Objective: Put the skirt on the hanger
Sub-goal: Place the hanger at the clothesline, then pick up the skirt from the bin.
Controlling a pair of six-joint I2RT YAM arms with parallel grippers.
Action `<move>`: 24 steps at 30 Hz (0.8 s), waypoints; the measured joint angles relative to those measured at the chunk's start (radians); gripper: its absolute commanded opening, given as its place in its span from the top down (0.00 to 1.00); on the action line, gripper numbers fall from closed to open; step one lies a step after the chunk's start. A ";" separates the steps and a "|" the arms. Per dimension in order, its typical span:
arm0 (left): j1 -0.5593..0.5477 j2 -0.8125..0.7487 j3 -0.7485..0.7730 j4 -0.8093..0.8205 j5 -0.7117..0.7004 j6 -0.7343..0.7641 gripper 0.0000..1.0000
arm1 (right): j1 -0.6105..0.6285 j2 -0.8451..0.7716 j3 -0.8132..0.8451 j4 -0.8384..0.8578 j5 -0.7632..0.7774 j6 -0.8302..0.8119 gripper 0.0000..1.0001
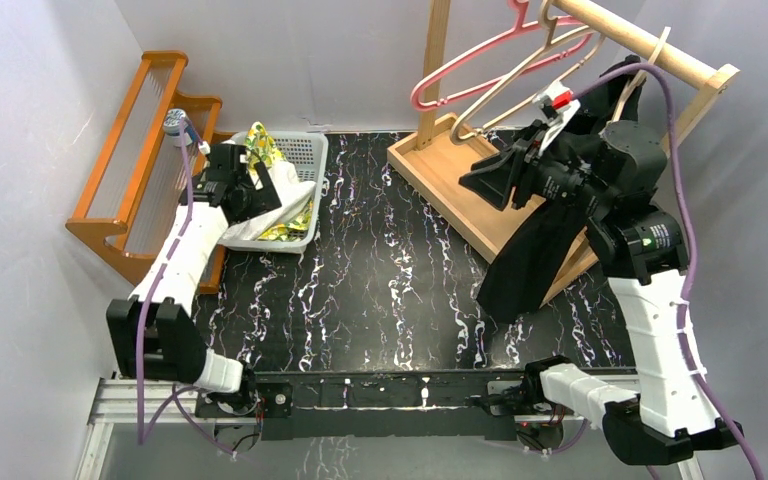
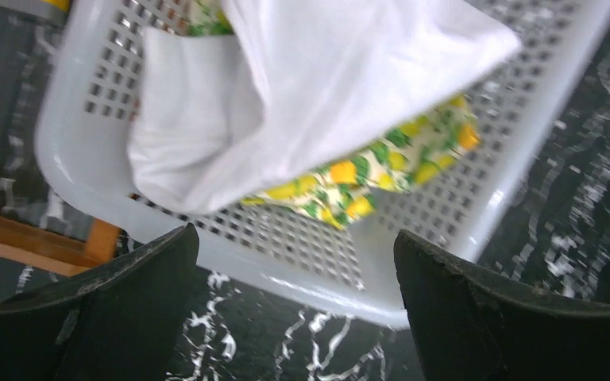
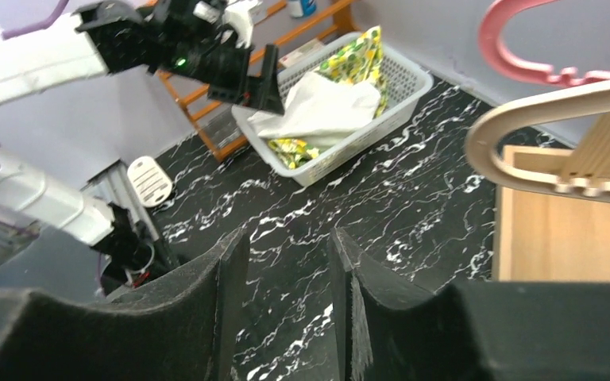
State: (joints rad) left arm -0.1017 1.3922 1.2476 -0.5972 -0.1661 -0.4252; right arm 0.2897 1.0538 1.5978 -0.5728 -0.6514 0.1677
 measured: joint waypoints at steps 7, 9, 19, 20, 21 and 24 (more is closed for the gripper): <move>0.075 0.182 0.091 -0.016 -0.071 0.063 0.22 | 0.121 0.014 -0.035 -0.026 0.024 -0.039 0.54; 0.095 0.219 0.092 -0.009 -0.047 0.068 0.33 | 0.178 0.026 -0.037 -0.034 0.053 -0.054 0.54; 0.122 0.415 0.196 0.021 0.047 0.095 0.70 | 0.551 0.121 -0.133 -0.008 0.329 -0.093 0.56; 0.124 0.423 0.202 0.022 0.051 0.101 0.84 | 0.579 0.133 -0.145 -0.001 0.354 -0.093 0.56; 0.124 0.429 0.205 0.022 0.053 0.104 0.99 | 0.610 0.146 -0.159 0.009 0.385 -0.093 0.56; 0.129 0.433 0.215 0.018 0.056 0.124 1.00 | 0.668 0.172 -0.185 0.036 0.440 -0.092 0.56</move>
State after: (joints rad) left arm 0.0273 1.8256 1.4624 -0.5797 -0.1101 -0.3012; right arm 0.9577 1.2263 1.4124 -0.5365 -0.2111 0.0753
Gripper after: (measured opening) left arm 0.038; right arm 0.446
